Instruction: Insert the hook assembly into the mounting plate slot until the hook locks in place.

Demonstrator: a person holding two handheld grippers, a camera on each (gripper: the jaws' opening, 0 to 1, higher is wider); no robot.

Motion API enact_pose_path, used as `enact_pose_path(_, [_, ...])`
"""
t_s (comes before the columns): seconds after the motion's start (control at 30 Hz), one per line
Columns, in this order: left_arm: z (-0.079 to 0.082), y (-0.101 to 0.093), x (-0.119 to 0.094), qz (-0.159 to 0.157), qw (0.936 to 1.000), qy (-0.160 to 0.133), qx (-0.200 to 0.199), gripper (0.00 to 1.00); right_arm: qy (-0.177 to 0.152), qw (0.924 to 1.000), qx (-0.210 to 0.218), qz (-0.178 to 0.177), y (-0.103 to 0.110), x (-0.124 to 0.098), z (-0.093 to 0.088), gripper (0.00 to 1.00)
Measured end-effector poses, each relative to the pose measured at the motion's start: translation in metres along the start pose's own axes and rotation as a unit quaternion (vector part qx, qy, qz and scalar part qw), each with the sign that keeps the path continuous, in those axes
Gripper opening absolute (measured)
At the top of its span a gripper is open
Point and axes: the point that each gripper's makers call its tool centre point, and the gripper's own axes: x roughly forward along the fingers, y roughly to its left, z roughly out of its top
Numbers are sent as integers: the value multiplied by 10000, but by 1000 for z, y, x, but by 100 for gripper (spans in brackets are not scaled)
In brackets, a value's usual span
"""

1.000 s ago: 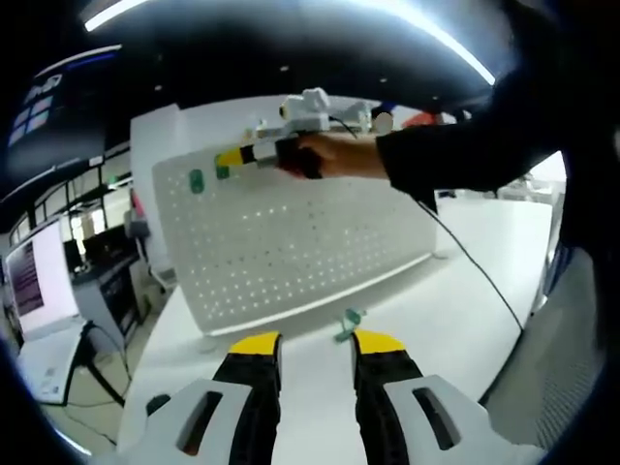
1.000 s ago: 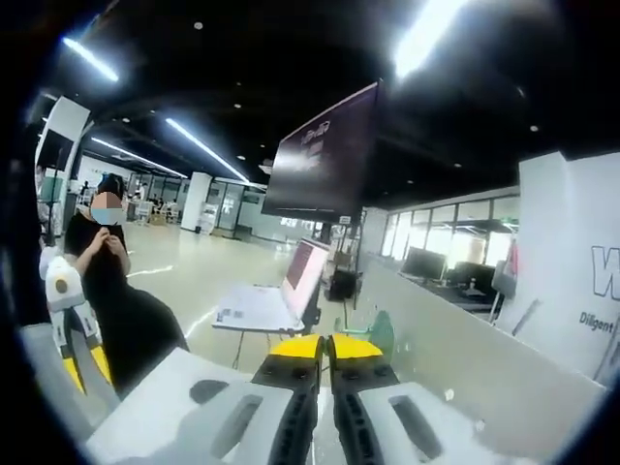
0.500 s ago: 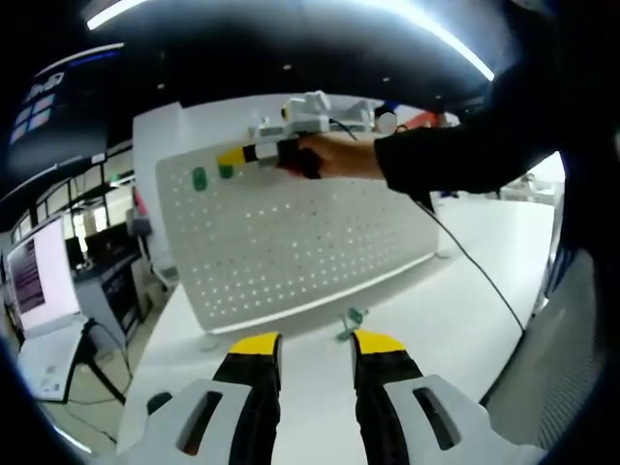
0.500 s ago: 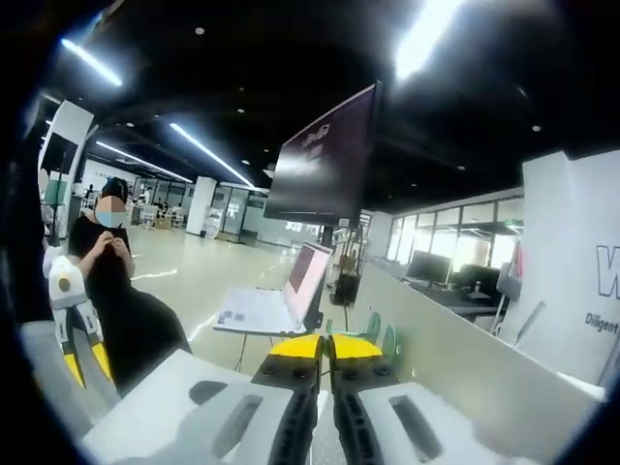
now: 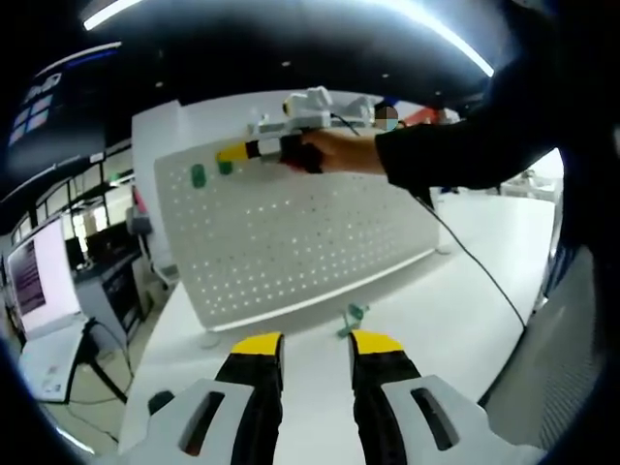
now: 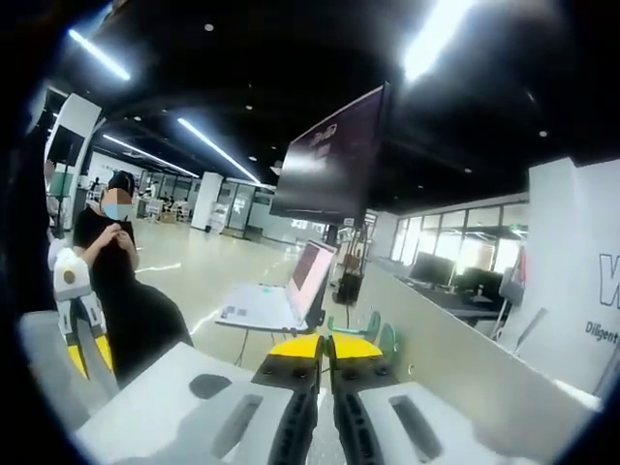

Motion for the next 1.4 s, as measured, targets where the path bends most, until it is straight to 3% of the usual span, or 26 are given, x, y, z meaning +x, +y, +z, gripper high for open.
enact_pose_path(0.23, [0, -1, 0, -1, 10000, 1, 9, 26, 214, 9992, -325, -61, 2, -1, -7, 0])
enact_pose_path(0.5, [-1, -3, 0, -36, 10000, 25, 23, 26, 86, 9998, -121, -161, -3, -5, -2, 0])
enact_pose_path(0.6, [-1, -4, 0, -54, 10000, 38, 30, 26, -71, 9998, 187, -18, -1, -5, 2, 0])
enact_pose_path(0.77, [-1, -4, 0, -66, 10000, 40, 35, 25, 7, 9999, 114, -12, -1, -2, 1, 0])
enact_pose_path(0.9, [-1, -4, 0, -59, 10000, 28, 30, 25, -63, 9994, 332, -38, -4, -2, -2, 0])
enact_pose_path(1.23, [0, -4, 0, -61, 10000, -6, 13, 25, -30, 9994, 333, -103, -11, -5, -7, 1])
enact_pose_path(1.4, [0, -5, 0, -68, 10000, -5, 16, 25, 96, 9991, 129, -381, -10, -5, -9, 1])
